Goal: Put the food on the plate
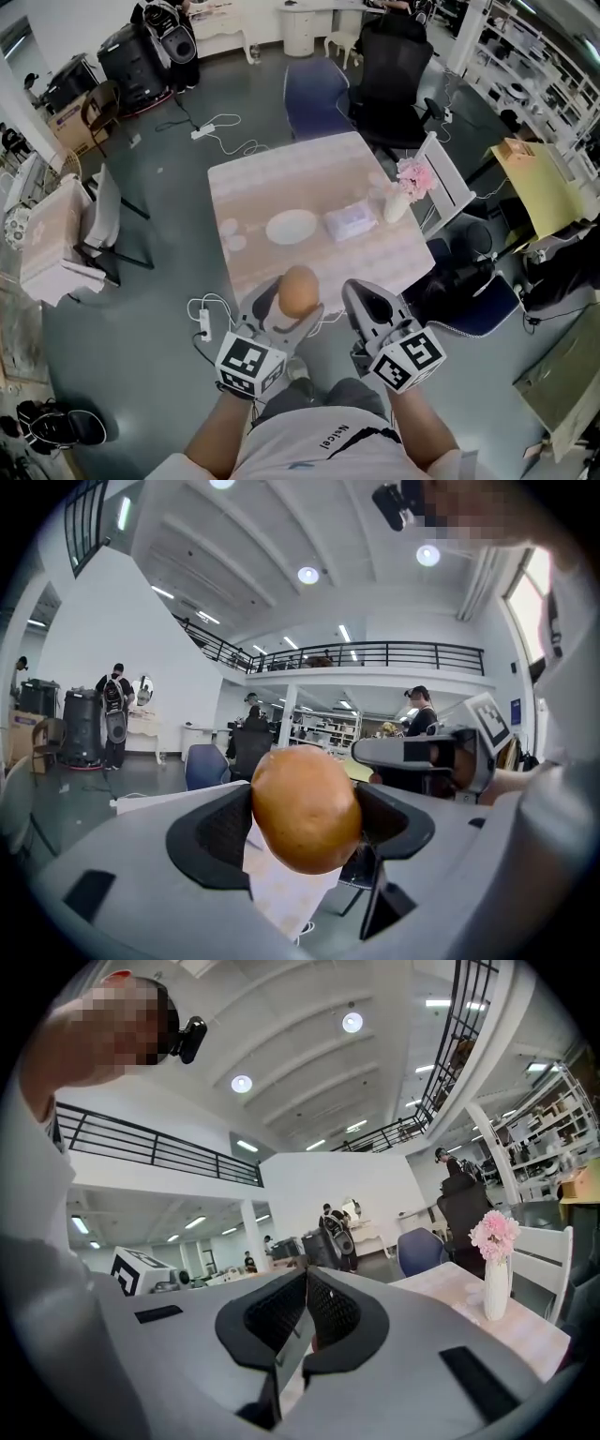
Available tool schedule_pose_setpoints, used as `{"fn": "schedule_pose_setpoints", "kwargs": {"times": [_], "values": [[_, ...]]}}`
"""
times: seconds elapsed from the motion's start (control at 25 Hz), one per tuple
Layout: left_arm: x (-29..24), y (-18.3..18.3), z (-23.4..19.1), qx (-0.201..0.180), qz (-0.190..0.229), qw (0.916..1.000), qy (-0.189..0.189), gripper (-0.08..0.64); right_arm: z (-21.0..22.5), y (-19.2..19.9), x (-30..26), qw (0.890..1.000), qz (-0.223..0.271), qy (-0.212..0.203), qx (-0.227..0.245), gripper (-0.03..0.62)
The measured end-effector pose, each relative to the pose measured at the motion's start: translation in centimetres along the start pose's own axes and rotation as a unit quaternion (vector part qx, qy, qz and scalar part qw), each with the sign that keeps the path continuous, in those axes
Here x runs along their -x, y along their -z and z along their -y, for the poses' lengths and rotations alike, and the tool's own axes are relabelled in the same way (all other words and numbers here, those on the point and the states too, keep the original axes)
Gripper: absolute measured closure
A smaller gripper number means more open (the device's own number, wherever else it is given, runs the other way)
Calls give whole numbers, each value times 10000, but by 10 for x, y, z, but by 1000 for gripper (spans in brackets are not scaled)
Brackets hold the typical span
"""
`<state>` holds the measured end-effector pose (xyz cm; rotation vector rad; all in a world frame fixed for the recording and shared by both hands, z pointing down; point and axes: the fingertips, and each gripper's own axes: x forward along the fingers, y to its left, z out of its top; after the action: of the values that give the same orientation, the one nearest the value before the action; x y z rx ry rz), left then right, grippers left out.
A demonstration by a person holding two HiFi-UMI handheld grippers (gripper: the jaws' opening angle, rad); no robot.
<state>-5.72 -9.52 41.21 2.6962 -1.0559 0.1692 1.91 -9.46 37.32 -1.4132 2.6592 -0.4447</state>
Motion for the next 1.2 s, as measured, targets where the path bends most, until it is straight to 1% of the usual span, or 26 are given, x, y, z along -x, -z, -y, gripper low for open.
{"fn": "schedule_pose_setpoints", "kwargs": {"times": [0.08,0.2,0.36,0.48,0.72,0.88,1.0,1.2], "values": [[-10,2,-15,-59,-44,10000,31,209,5,4,-12,10000,-32,36,-22,575],[-27,8,-31,-22,-163,9998,98,209,15,10,-26,9999,-110,80,-60,575],[-47,15,-51,-117,-308,9994,81,209,30,17,-46,9997,-215,57,-95,575],[-66,24,-68,-181,-448,9988,-32,209,46,19,-64,9995,-282,-1,-125,575],[-110,42,-103,74,-645,9977,-185,209,86,30,-107,9982,-529,-271,-27,575],[-137,52,-124,-67,-868,9955,-372,209,116,38,-134,9963,-715,-476,72,575],[-155,59,-137,-67,-993,9937,-518,209,135,46,-151,9947,-831,-602,59,575],[-178,82,-156,-52,-1213,9912,-520,209,151,66,-173,9935,-954,-620,87,575]]}}
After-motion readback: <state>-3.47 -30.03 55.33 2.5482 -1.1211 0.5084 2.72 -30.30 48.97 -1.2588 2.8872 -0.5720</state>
